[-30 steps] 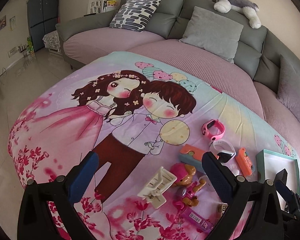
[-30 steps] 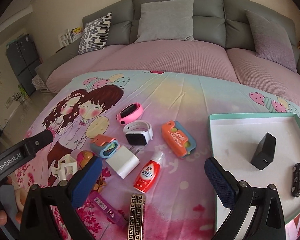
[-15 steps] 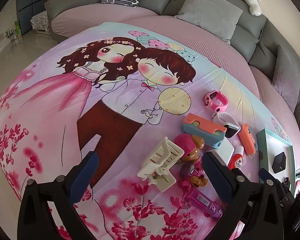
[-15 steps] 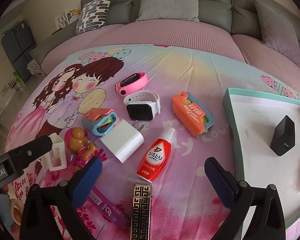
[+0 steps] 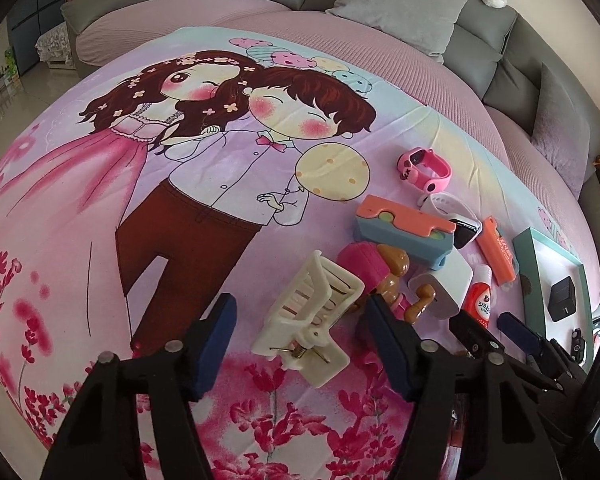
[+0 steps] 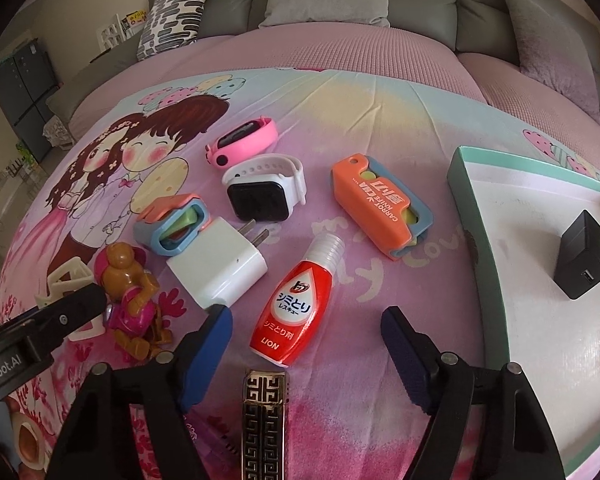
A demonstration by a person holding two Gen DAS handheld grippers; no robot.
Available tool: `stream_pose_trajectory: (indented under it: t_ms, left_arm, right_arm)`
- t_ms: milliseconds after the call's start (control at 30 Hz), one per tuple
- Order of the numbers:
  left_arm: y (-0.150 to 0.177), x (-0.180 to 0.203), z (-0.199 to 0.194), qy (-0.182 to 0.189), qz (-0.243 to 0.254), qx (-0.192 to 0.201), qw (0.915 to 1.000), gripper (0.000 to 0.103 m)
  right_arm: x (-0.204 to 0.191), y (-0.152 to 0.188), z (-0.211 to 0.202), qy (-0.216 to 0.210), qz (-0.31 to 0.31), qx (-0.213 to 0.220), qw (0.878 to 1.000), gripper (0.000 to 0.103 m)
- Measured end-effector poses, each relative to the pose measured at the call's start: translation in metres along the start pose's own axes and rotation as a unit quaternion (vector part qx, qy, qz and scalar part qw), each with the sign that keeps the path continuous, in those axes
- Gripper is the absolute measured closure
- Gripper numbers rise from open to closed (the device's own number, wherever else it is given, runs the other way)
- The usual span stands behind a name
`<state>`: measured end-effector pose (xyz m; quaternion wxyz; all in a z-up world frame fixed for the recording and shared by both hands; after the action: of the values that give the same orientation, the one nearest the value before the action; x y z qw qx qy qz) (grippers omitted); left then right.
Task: Organize rigid objects
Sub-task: 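Grasp the white hair clip with the left tool while the right tool grasps the red glue bottle, then carry the hair clip and glue bottle into the tray and release both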
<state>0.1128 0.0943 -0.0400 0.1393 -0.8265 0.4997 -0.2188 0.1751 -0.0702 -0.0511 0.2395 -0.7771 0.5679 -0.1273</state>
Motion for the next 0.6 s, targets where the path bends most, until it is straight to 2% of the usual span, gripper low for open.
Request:
stream_pose_trajectory:
  t_ms: [33, 100, 267, 433, 600]
  left_arm:
    - [0.0, 0.0, 0.0, 0.001, 0.002, 0.0, 1.0, 0.047]
    - [0.0, 0.001, 0.001, 0.005, 0.005, -0.002, 1.0, 0.06]
    - [-0.002, 0.006, -0.003, 0.003, 0.022, 0.005, 0.9998, 0.063]
    - [-0.006, 0.008, -0.009, 0.005, 0.028, 0.018, 0.9994, 0.063]
    - [-0.012, 0.008, -0.021, 0.004, 0.026, 0.037, 0.999, 0.063]
  right_arm:
    - [0.0, 0.0, 0.0, 0.003, -0.001, 0.002, 1.0, 0.033]
    - [0.001, -0.001, -0.001, 0.003, 0.0, 0.005, 1.0, 0.044]
    - [-0.001, -0.002, -0.002, -0.01, 0.004, 0.008, 1.0, 0.068]
    - [0.001, -0.004, -0.006, -0.023, 0.016, 0.017, 0.999, 0.069]
    - [0.003, -0.015, -0.029, -0.03, 0.023, 0.055, 0.998, 0.074]
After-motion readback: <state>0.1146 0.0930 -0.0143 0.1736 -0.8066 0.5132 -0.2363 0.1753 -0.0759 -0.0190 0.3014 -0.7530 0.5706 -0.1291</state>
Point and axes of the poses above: each gripper's, at about its wrist camera, not at the fingertips, and z roughly the way its jaws point, x to its right, y to its underside, the point moved 8 cm from there along z, roughly the way its jaws point
